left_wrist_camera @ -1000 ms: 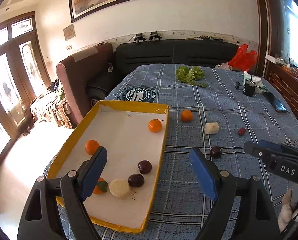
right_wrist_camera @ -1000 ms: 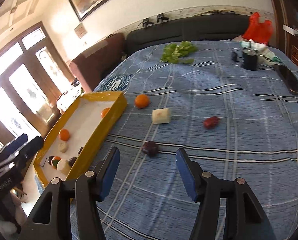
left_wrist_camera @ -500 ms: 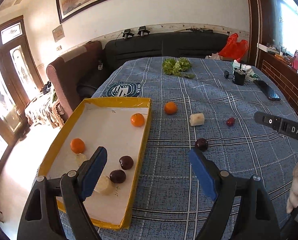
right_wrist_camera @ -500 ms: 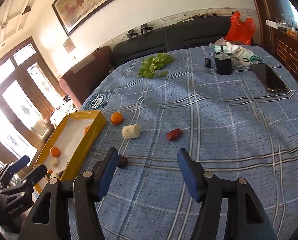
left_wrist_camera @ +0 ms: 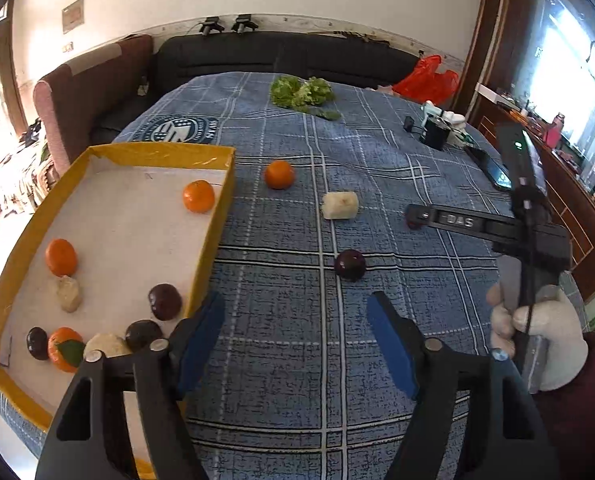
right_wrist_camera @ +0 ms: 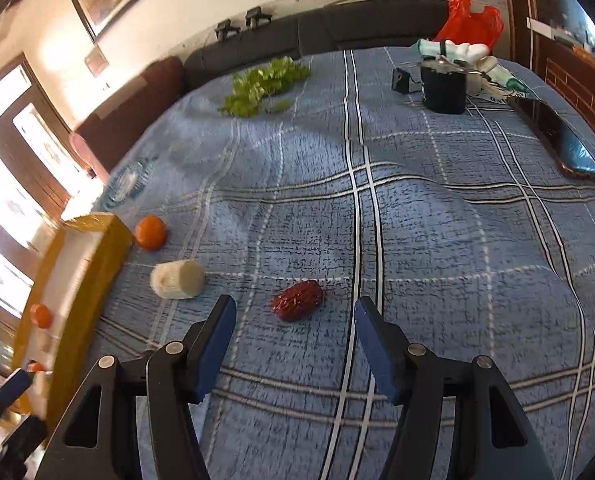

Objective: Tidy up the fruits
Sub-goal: 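Grasp a dark plum with the left gripper while the right grasps a red date, then carry the plum and red date into the yellow tray and release both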

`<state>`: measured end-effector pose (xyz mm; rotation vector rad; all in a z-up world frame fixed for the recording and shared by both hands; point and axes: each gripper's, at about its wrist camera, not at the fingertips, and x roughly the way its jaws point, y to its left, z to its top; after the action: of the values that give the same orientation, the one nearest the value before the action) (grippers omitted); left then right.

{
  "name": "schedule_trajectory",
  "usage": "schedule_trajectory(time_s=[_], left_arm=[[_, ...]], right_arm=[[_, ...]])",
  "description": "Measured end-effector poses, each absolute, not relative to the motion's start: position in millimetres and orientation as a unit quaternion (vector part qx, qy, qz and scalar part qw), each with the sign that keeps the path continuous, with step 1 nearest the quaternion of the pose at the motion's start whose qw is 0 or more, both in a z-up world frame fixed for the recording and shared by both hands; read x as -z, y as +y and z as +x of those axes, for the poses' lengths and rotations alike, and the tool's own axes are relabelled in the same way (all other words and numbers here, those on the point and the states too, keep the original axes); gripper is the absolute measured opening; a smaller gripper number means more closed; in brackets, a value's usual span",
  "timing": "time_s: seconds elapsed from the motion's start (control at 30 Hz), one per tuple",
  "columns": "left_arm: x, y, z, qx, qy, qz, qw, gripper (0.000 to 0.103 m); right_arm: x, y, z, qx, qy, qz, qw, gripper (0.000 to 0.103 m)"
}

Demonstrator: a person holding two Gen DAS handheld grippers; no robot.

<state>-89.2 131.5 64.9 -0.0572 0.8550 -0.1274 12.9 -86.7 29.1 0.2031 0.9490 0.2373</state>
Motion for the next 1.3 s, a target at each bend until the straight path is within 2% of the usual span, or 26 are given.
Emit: schedule_trajectory(time_s=[0.03,0.17,0.2,0.23,0.27,0.3,0.53,0.6,0.63,0.67,0.7,0.93,1.3], left_arm=[[-62.1,127.2,-85.7,0.072,0.418,-0.026,0.905,0.061],[-47.6,110.8,-66.1,0.084,0.434,-0.019,0.897,0.061],[-43.8,107.8,-60.6,0.087,0.439,-0.019,0.894,0.061],[-39.6,105.0,-54.2,0.091,0.444,-0.021,0.891,0.061],[-35.9,103.4,-49.0,0.092,0.449,-0.021,0.889,0.061],[-32.0,101.8,-43.9,0.092,0.454,-0.02,0.886,0.061],[-12.3,82.3,-18.7,0.103,0.462,0.004,0.881,0.06],[-6.8,79.4,-15.5,0.106,0.466,0.007,0.878,0.058],[-5.5,77.9,-14.9,0.105,0.463,0.012,0.88,0.049],[-5.7,77.0,-15.6,0.1,0.458,0.019,0.883,0.032],[-5.7,76.1,-16.2,0.098,0.456,0.024,0.884,0.028],[-19.0,86.3,-23.7,0.101,0.445,-0.012,0.89,0.028],[-98.7,141.3,-91.3,0.087,0.362,-0.08,0.924,0.028]], right_arm=[[-25.4,-82.7,16.0,-0.11,0.457,0.089,0.878,0.066],[-20.6,-75.9,20.3,-0.104,0.451,0.064,0.884,0.065],[-20.2,-75.0,19.8,-0.1,0.446,0.055,0.887,0.057],[-19.5,-73.9,19.9,-0.095,0.443,0.046,0.89,0.041],[-18.9,-73.5,19.9,-0.092,0.442,0.039,0.891,0.035],[-18.6,-75.2,19.7,-0.094,0.442,0.04,0.891,0.034],[-22.6,-85.3,18.9,-0.119,0.441,0.075,0.887,0.034],[-24.8,-87.4,17.4,-0.124,0.438,0.083,0.886,0.034],[-26.0,-88.4,16.5,-0.125,0.437,0.086,0.887,0.034],[-27.3,-88.9,15.6,-0.127,0.435,0.089,0.887,0.034],[-28.2,-89.3,14.8,-0.128,0.433,0.09,0.888,0.034],[-32.6,-92.4,10.8,-0.14,0.426,0.106,0.888,0.034],[-56.4,-94.7,-8.8,-0.189,0.381,0.16,0.891,0.034]])
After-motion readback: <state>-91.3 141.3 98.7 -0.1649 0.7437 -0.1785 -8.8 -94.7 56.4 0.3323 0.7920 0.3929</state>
